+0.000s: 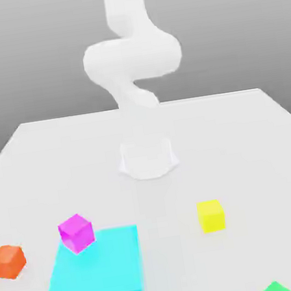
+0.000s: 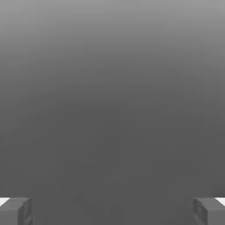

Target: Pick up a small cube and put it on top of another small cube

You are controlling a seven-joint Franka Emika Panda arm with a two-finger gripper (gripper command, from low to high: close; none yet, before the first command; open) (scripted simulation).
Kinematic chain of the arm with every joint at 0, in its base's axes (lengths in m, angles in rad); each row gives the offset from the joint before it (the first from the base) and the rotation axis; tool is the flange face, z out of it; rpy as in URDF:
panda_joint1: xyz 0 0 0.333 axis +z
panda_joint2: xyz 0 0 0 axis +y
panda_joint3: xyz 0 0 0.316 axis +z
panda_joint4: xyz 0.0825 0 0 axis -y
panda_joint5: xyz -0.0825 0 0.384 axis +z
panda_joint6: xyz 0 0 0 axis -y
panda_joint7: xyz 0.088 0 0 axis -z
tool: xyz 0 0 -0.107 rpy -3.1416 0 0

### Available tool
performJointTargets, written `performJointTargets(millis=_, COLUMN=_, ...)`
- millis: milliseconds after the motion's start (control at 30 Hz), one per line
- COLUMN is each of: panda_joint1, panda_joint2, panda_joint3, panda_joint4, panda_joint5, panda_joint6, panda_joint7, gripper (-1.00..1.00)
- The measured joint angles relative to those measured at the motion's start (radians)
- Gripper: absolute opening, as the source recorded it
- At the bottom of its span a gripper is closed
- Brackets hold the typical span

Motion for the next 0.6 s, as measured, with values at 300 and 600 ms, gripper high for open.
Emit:
performJointTargets(millis=300, panda_joint1=-0.225, panda_joint2=0.333, panda_joint3=-0.021, panda_joint4=-0.06, panda_joint5=-0.029, panda_joint6=0.138, panda_joint7=0.364, gripper=0.0)
performJointTargets(millis=600, panda_joint1=-0.397, panda_joint2=0.659, panda_joint3=-0.109, panda_joint4=-0.119, panda_joint5=-0.025, panda_joint6=0.273, panda_joint7=0.699, gripper=0.0)
